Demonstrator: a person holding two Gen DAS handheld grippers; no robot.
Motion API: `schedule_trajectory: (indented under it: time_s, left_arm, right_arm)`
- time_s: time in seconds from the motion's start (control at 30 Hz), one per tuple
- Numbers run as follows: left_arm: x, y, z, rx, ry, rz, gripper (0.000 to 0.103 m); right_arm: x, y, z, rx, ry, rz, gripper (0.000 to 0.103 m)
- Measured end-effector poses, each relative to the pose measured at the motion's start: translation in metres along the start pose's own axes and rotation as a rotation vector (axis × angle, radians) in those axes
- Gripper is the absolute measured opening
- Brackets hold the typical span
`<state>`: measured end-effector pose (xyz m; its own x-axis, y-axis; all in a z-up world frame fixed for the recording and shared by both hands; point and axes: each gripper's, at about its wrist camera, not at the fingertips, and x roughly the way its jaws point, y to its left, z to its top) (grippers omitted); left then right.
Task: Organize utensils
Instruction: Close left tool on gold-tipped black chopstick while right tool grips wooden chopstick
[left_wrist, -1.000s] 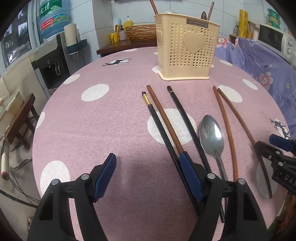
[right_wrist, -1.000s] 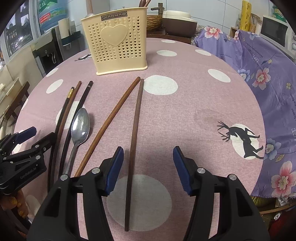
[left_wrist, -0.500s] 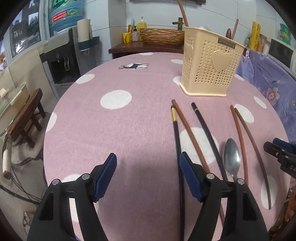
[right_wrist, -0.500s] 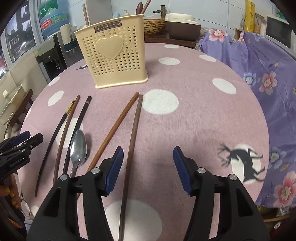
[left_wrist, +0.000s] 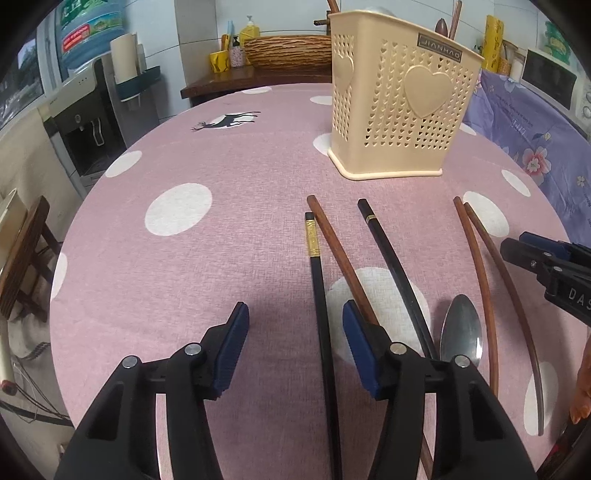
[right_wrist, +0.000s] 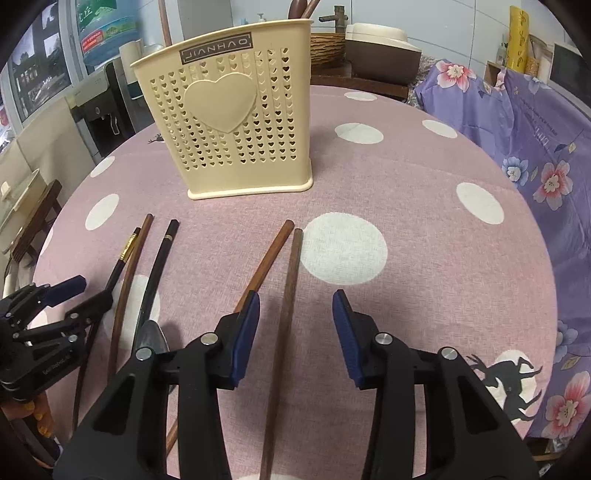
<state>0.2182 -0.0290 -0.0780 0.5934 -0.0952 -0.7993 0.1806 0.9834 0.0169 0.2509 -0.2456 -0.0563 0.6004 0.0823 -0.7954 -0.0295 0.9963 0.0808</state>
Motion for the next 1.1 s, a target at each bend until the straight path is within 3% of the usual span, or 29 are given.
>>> schedule_trajectory:
  time_s: [0.13, 0.47, 0.87, 1.1]
  left_arm:
    - [0.007, 0.001, 0.011, 0.007, 0.0, 0.013, 0.047]
    - [0.025, 0.0, 0.039, 0.004, 0.03, 0.016, 0.03]
    - [0.026, -0.012, 0.038, 0.012, -0.01, 0.05, 0.018]
    - [0.025, -0.017, 0.037, 0.021, -0.017, 0.061, 0.012]
  right_arm:
    - [0.01, 0.0, 0.003, 0.005, 0.019, -0.012, 0.032]
    - [0.033, 0.002, 0.02, 0.011, 0.061, -0.025, 0.024]
    - [0.038, 0.013, 0.022, -0.025, 0.024, -0.08, 0.022]
    - [0.037, 0.021, 0.02, -0.048, 0.014, -0.083, 0.012]
